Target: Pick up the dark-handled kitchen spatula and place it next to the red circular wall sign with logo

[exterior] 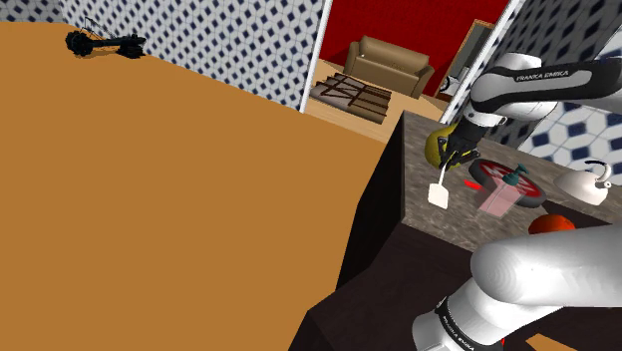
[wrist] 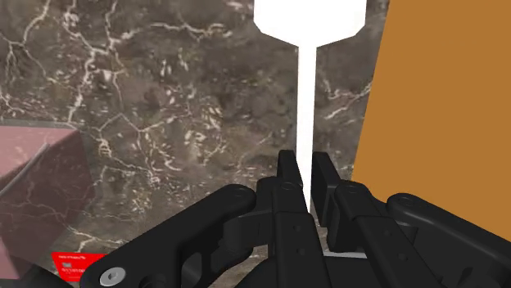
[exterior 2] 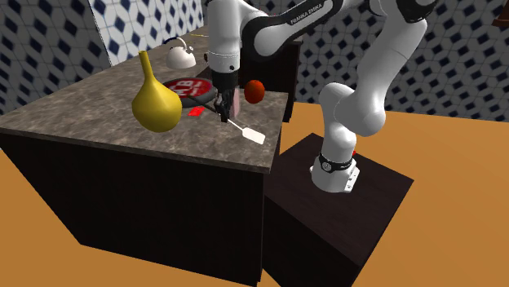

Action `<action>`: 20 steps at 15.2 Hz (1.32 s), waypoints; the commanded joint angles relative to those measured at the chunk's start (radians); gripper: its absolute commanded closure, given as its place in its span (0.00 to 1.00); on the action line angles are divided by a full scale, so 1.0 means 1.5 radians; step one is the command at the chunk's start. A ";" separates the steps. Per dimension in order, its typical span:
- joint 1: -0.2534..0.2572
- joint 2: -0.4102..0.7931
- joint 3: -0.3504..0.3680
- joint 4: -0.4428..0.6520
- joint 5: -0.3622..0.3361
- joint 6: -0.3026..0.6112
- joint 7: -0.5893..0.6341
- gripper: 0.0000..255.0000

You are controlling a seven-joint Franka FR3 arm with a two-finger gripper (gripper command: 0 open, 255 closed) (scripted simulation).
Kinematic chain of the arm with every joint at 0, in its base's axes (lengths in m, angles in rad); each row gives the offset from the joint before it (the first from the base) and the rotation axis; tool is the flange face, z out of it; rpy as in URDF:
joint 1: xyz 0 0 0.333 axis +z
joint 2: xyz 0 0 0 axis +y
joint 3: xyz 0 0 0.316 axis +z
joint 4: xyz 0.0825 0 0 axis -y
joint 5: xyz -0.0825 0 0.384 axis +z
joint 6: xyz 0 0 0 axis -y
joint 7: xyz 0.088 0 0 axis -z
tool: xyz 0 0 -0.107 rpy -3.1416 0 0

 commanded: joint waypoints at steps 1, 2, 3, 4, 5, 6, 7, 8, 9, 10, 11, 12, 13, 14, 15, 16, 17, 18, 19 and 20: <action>-0.002 0.018 -0.011 0.024 0.000 -0.005 -0.015 1.00; -0.003 0.038 -0.024 0.042 0.001 -0.001 -0.030 1.00; -0.004 0.059 -0.036 0.060 0.003 0.003 -0.046 1.00; -0.005 0.080 -0.049 0.079 0.005 0.006 -0.061 1.00; -0.006 0.102 -0.061 0.099 0.009 0.008 -0.077 1.00; -0.006 0.124 -0.073 0.119 0.014 0.011 -0.094 1.00; -0.006 0.146 -0.084 0.140 0.020 0.012 -0.110 1.00; -0.007 0.169 -0.096 0.162 0.028 0.013 -0.127 1.00; -0.007 0.192 -0.107 0.184 0.036 0.014 -0.145 1.00; -0.008 0.215 -0.118 0.208 0.046 0.014 -0.162 1.00; -0.010 0.239 -0.128 0.231 0.057 0.013 -0.180 1.00; -0.012 0.264 -0.138 0.256 0.070 0.011 -0.199 1.00; -0.014 0.289 -0.147 0.282 0.083 0.009 -0.218 1.00; -0.018 0.314 -0.155 0.308 0.097 0.006 -0.236 1.00; -0.022 0.341 -0.163 0.335 0.113 0.001 -0.255 1.00; -0.028 0.367 -0.170 0.363 0.128 -0.004 -0.274 1.00; -0.035 0.394 -0.175 0.393 0.145 -0.010 -0.292 1.00; -0.043 0.422 -0.180 0.423 0.162 -0.017 -0.310 1.00; -0.053 0.450 -0.183 0.455 0.179 -0.026 -0.328 1.00; -0.064 0.478 -0.185 0.488 0.195 -0.035 -0.344 1.00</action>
